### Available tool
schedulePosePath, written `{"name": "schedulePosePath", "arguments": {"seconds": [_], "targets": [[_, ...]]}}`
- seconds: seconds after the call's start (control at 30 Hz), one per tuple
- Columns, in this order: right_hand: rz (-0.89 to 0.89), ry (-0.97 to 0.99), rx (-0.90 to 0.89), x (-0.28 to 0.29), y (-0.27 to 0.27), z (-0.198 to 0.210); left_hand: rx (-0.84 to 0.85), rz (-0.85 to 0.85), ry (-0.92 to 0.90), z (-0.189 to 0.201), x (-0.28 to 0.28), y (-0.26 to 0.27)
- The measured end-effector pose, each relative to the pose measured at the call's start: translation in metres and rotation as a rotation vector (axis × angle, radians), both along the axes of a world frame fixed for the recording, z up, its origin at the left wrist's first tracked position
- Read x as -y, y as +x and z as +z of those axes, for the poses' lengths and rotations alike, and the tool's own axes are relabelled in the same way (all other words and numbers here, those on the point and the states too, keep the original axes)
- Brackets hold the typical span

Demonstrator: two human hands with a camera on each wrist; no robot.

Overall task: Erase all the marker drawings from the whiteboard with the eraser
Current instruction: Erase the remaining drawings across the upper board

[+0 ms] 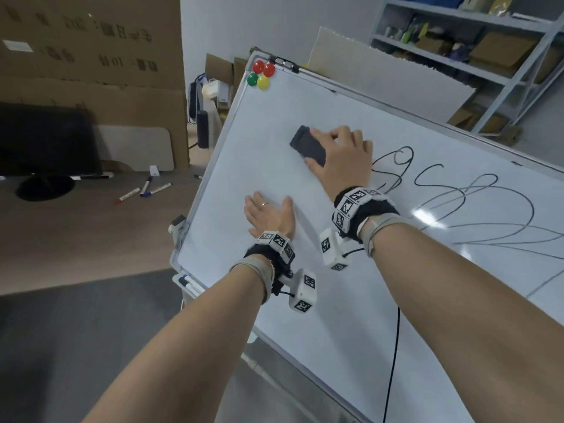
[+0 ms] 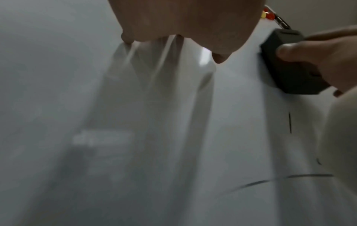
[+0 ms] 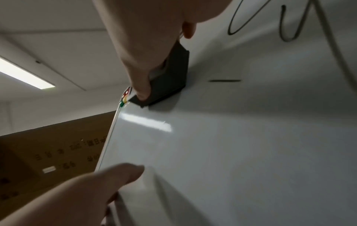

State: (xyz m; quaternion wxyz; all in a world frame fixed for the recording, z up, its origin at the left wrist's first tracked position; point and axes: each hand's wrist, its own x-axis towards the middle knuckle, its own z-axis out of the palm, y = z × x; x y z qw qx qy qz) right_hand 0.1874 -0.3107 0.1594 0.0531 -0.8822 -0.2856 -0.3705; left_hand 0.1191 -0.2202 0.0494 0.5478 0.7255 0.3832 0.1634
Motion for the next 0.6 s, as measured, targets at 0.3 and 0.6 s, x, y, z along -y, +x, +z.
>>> {"name": "schedulePosePath", "arguments": {"seconds": [0.3,0.6], "targets": [[-0.169,0.096,0.11,0.081,0.002,0.021,0.006,0.02,0.071,0.012,0.026,0.008],[0.103,-0.061,-0.107,0.13,-0.031,-0.017,0.037,0.001,0.176,0.013,0.058,0.009]]}}
